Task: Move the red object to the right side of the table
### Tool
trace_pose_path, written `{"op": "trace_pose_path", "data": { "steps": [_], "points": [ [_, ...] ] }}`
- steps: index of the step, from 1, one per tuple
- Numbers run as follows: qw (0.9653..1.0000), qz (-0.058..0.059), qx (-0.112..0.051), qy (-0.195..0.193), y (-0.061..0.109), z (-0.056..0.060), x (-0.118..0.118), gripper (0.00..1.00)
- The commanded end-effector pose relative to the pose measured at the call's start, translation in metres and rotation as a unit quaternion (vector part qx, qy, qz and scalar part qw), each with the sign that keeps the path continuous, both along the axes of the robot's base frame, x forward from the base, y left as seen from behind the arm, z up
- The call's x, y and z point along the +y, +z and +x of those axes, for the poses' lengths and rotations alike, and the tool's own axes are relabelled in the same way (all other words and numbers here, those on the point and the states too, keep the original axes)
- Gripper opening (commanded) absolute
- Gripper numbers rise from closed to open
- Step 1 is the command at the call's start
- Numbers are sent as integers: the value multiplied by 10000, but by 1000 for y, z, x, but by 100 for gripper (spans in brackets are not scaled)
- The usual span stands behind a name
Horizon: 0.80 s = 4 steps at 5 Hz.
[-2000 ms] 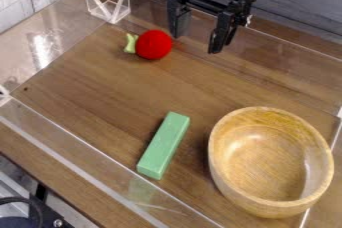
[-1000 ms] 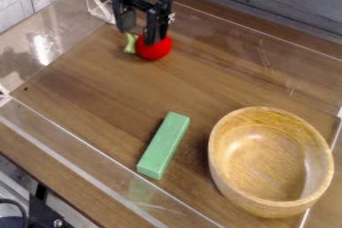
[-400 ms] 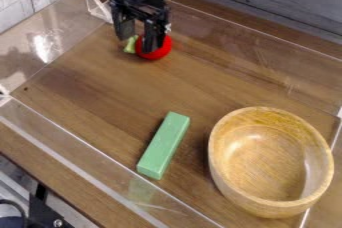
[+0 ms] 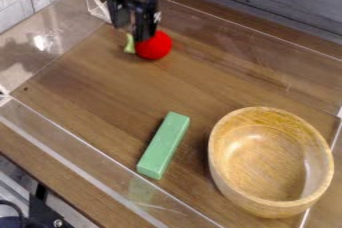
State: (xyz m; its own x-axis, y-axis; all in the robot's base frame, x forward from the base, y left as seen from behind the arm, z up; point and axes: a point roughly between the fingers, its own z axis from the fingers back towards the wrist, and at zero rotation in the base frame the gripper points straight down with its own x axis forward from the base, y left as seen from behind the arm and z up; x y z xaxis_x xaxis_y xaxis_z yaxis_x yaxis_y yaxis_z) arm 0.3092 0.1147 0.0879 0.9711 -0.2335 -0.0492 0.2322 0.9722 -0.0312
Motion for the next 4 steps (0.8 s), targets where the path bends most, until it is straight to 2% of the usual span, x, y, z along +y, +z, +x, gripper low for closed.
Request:
{"op": "trace_pose_path", "data": {
  "steps": [1,2,4],
  "points": [
    [9991,90,-287,-291,8,2,-3,100],
    [9979,101,-357,-540,1,1,-8,100],
    [9983,88,-562,-147,-23,7,4,100]
  ]
}}
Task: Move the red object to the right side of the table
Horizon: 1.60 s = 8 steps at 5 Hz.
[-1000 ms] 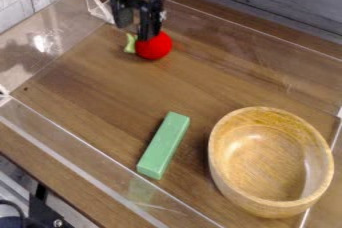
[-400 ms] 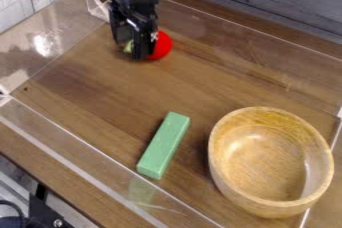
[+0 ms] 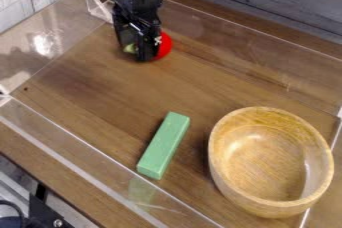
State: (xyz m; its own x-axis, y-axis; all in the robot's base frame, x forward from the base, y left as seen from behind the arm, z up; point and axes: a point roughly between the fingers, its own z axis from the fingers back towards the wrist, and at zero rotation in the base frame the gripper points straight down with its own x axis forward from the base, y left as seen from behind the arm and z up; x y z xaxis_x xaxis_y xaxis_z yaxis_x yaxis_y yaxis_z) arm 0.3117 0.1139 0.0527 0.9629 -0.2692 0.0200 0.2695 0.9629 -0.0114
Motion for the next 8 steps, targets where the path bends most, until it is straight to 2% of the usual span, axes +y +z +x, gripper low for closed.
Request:
{"op": "trace_pose_path", "data": {
  "steps": [1,2,3,4,5,6,7,8],
  "points": [
    [9993,72,-266,266,13,9,10,100],
    [9983,76,-308,492,14,13,17,0],
    [9987,-15,-342,378,7,14,8,0],
    [9988,-233,-346,250,1,14,-3,100],
    [9976,-567,-331,212,9,5,2,100],
    [9976,-588,-341,109,10,-1,10,0],
    [9979,-506,-355,177,29,-3,-11,0],
    [9976,-497,-356,311,46,3,-42,0]
  ]
}}
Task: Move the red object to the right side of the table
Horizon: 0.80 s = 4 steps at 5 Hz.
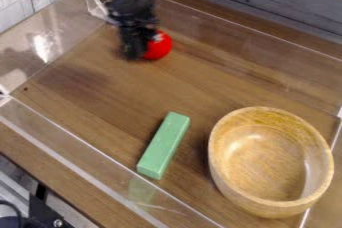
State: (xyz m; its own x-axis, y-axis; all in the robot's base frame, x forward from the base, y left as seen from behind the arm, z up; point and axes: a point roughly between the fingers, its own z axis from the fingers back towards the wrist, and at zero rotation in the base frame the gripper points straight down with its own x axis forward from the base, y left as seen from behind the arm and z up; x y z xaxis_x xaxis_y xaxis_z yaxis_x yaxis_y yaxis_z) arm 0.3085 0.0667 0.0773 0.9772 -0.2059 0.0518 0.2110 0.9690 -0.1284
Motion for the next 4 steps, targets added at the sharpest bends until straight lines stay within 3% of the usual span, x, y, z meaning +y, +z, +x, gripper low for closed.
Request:
{"op": "trace_pose_path", "data": {
  "steps": [1,3,4],
  "points": [
    [9994,87,-335,-5,30,18,-33,0],
    [9991,-70,-341,-237,20,53,-116,0],
    [9991,0,-379,210,29,48,-104,0]
  ]
}}
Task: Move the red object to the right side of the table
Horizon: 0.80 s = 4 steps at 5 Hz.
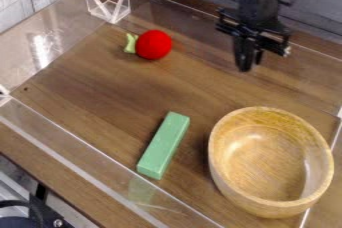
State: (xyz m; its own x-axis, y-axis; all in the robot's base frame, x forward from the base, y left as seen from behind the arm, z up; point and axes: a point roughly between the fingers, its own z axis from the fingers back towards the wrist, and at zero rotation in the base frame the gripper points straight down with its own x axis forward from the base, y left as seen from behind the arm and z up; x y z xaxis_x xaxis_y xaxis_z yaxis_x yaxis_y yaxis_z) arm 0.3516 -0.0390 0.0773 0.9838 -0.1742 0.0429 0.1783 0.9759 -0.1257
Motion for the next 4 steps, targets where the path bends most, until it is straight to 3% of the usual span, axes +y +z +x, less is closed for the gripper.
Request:
{"op": "trace_pose_path", "data": {
  "steps": [1,2,3,4],
  "points": [
    [9976,55,-448,517,36,6,-1,0],
    [9943,143,-461,949,44,6,-2,0],
    [9940,233,-477,959,38,2,12,100],
    [9934,315,-495,981,31,-2,28,100]
  ]
}}
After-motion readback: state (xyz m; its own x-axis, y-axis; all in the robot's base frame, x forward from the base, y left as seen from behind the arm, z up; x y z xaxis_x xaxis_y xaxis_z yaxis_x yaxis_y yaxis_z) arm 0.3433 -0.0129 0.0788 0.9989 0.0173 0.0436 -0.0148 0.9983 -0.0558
